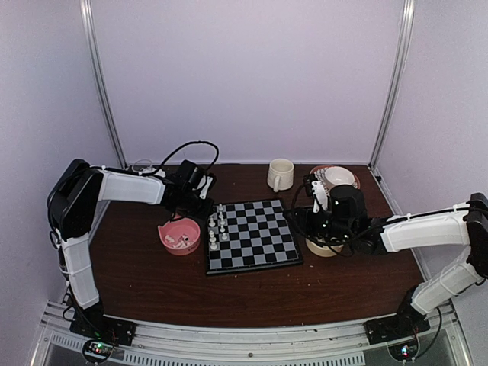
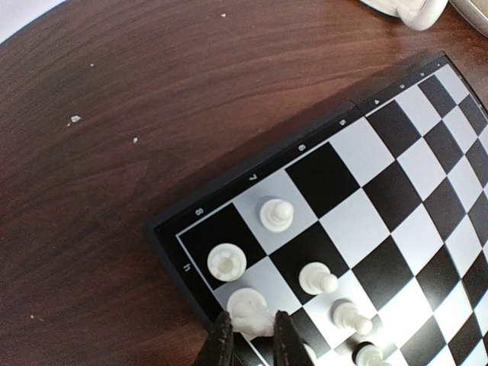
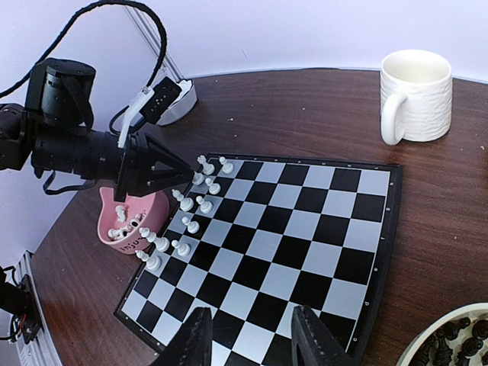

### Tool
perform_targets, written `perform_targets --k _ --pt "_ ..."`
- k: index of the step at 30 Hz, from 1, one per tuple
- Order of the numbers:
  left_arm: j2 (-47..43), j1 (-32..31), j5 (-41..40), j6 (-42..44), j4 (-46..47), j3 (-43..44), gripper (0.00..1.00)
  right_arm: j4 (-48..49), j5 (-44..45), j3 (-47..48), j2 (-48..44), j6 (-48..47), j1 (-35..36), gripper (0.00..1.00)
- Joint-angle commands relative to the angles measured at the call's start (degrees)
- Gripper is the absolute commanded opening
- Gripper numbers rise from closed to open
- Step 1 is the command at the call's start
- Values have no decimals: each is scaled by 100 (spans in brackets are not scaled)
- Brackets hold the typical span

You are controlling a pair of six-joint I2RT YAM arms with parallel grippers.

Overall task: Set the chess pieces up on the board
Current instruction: Place the knight at b1.

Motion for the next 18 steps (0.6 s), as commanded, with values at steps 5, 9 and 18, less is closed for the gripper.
perform_targets --k 5,9,18 --pt "111 42 65 63 6 197 18 132 -76 -6 -18 -27 -33 38" --pt "111 42 68 71 -22 219 24 129 -77 -6 -18 -28 -39 38" --pt "99 45 72 63 -63 237 24 132 -90 2 -9 -28 -40 38"
